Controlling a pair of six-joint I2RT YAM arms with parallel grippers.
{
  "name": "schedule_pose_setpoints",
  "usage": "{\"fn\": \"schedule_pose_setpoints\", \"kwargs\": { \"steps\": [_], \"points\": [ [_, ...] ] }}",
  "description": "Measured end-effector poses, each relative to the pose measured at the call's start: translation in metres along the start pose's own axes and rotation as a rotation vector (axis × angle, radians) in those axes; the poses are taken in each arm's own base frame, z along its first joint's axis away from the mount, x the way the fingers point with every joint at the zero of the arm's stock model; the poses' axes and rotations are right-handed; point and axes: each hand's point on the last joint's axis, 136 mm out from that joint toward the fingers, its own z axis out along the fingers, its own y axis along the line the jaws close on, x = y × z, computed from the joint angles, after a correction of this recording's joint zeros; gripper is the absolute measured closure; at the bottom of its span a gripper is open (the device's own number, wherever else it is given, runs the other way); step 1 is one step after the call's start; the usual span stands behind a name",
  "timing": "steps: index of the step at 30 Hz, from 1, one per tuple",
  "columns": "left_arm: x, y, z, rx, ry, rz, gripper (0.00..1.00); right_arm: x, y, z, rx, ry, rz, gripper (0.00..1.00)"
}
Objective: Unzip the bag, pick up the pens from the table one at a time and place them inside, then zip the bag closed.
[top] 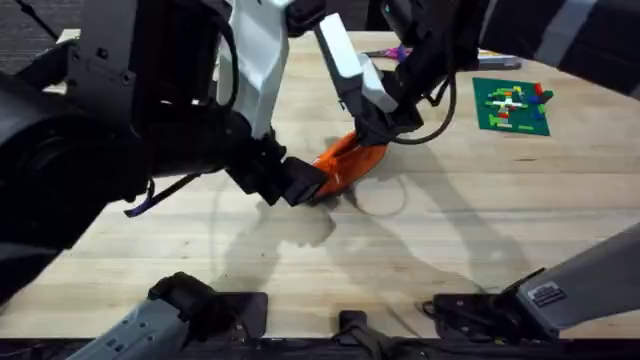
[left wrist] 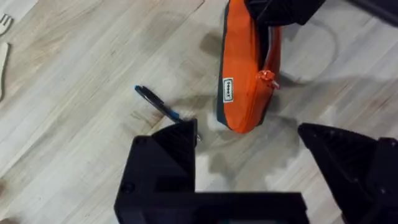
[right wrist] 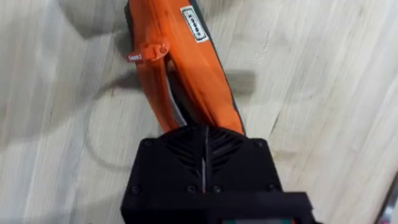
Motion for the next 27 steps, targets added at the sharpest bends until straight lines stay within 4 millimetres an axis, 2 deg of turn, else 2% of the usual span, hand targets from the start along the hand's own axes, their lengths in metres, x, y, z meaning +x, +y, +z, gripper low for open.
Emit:
{"fn": "schedule_pose_setpoints", "kwargs": {
  "steps": [9, 16, 17, 18, 23, 24, 27],
  "points": [
    [0.0, 0.0, 0.0, 0.0, 0.0, 0.0, 0.008, 0.008, 0.002, 0.023, -0.061, 0.007, 0.023, 0.972],
    [0.0, 0.0, 0.0, 0.0, 0.0, 0.0, 0.007, 0.008, 0.002, 0.024, -0.063, 0.008, 0.022, 0.963],
    [0.0, 0.0, 0.0, 0.0, 0.0, 0.0, 0.007, 0.008, 0.002, 0.024, -0.063, 0.008, 0.023, 0.918],
    [0.0, 0.0, 0.0, 0.0, 0.0, 0.0, 0.007, 0.008, 0.002, 0.024, -0.063, 0.007, 0.021, 0.811],
    [0.001, 0.0, 0.0, 0.001, 0.004, -0.001, 0.008, 0.008, 0.002, 0.024, -0.063, 0.008, 0.018, 0.106],
    [0.002, 0.0, 0.0, 0.002, 0.006, -0.001, 0.008, 0.009, 0.002, 0.024, -0.062, 0.009, 0.014, 0.029],
    [0.005, -0.001, 0.0, 0.005, 0.019, -0.003, 0.007, 0.009, 0.002, 0.024, -0.062, 0.011, 0.014, 0.006]
  ]
}}
